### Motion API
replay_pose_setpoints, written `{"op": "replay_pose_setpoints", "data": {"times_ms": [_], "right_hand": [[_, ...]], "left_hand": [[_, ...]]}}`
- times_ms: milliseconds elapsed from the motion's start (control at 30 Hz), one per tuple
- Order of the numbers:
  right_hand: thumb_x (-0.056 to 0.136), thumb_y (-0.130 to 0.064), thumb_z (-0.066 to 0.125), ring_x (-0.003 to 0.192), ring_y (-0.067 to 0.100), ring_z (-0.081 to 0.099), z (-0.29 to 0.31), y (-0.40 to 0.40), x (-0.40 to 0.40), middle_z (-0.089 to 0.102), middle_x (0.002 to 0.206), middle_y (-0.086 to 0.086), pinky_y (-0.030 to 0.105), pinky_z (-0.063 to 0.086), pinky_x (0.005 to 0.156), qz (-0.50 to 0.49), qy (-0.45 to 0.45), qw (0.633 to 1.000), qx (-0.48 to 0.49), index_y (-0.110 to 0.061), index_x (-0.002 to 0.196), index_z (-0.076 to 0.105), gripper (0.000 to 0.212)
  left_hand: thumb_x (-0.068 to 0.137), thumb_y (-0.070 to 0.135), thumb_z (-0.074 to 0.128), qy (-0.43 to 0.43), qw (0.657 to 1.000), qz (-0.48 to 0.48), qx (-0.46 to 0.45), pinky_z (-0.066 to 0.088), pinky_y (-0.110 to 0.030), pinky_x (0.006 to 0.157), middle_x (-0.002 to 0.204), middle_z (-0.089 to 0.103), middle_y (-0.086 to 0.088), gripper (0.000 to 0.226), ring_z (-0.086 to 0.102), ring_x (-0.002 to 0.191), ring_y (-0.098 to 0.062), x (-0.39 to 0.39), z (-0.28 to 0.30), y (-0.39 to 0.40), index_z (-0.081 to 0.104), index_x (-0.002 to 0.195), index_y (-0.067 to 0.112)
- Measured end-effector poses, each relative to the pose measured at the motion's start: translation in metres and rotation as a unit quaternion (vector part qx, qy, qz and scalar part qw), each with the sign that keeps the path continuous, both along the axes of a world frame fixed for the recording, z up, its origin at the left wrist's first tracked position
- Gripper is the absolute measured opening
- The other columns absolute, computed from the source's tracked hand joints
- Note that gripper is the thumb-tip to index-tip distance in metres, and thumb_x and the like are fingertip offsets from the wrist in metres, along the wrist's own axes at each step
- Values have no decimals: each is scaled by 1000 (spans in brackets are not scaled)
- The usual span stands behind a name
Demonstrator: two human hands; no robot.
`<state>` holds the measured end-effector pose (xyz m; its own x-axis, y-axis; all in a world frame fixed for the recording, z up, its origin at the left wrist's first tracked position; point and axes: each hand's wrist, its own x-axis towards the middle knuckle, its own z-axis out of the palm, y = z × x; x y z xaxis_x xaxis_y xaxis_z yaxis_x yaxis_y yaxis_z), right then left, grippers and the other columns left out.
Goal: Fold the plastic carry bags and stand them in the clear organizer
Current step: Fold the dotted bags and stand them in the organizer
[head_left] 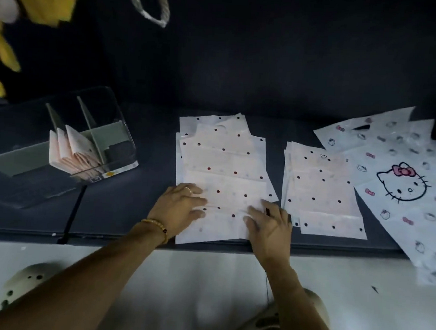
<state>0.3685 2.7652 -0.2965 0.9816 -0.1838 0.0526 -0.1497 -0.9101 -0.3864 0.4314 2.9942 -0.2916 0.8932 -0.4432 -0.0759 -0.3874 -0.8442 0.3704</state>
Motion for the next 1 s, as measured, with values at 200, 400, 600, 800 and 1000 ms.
{"op": "replay_pose_setpoints", "data": {"times_ms": [200,400,600,800,1000], "right_hand": [[87,-33,65,118,33,51,8,6,2,58,128,9,46,41,94,-11,-38,999,29,-12,111,69,31],[74,-72,48,141,18,28,36,55,8,36,151,-2,43,12,117,190,32,981,-10,-25,144,32,86],[85,-11,56,110,22,59,37,99,3,64,120,1,33,37,106,262,54,964,2,-20,137,47,53],[87,-3,58,70,0,59,36,110,10,65,81,-14,16,48,65,75,162,943,282,-21,84,68,21],[91,-24,55,52,13,42,25,108,21,44,60,-1,24,35,46,-89,186,938,280,-15,62,41,34]], "left_hand": [[96,28,50,-39,998,28,-46,29,-30,107,128,61,4,26,48,123,-16,0,13,-14,71,111,22],[95,23,51,0,990,108,-92,50,-36,77,89,69,-5,23,60,84,-24,-9,47,38,72,91,14],[93,17,59,147,955,172,-189,46,-26,70,78,65,1,20,59,77,-15,-28,57,105,67,75,12],[89,16,64,231,881,284,-298,39,-23,71,66,60,6,30,52,70,-10,-53,38,142,67,60,21],[54,94,43,316,760,358,-441,53,-30,78,89,75,5,84,70,86,-13,-54,39,145,74,86,23]]}}
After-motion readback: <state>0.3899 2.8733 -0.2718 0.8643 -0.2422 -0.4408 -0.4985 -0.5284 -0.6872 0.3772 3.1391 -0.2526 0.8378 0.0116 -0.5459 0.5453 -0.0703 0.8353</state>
